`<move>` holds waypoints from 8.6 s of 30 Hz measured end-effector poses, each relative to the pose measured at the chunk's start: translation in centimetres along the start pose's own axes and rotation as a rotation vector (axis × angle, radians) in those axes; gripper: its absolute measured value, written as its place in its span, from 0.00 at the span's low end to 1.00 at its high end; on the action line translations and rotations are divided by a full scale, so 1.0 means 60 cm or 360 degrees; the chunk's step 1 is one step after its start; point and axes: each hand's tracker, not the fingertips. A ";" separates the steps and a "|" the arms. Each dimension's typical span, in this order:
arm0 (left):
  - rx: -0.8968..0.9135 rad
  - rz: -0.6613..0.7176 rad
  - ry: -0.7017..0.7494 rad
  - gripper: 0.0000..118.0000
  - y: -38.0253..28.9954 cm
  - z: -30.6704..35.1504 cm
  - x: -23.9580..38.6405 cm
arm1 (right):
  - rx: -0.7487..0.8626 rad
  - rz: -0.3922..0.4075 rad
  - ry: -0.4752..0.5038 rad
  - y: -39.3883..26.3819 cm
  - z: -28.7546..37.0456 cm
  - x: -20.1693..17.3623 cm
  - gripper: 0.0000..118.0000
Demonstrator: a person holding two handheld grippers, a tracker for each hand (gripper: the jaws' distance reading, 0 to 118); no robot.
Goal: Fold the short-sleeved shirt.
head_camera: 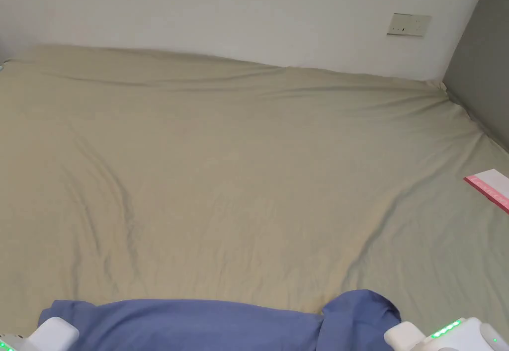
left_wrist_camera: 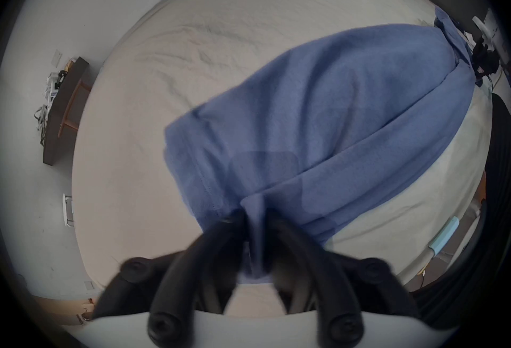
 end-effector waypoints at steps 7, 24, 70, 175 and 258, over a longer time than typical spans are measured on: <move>0.0454 0.0244 0.0011 0.92 0.075 0.126 -0.051 | 0.0767 -0.0100 -0.0333 0.044 0.191 -0.002 0.89; 0.1833 0.0637 0.0576 0.07 0.150 0.426 0.083 | 0.1904 -0.0051 -0.0720 0.070 0.422 -0.251 0.02; 0.0271 0.1456 -0.1247 0.97 -0.114 -0.110 -0.230 | 0.1460 -0.0271 -0.0557 0.060 0.264 -0.158 0.02; 0.0542 0.0323 -0.0591 0.00 0.188 0.021 0.365 | 0.1481 -0.0531 -0.0523 -0.081 0.315 -0.091 0.02; 0.0351 0.0640 -0.0756 0.11 0.208 0.109 0.125 | 0.1515 -0.0357 -0.0432 -0.049 0.327 -0.152 0.02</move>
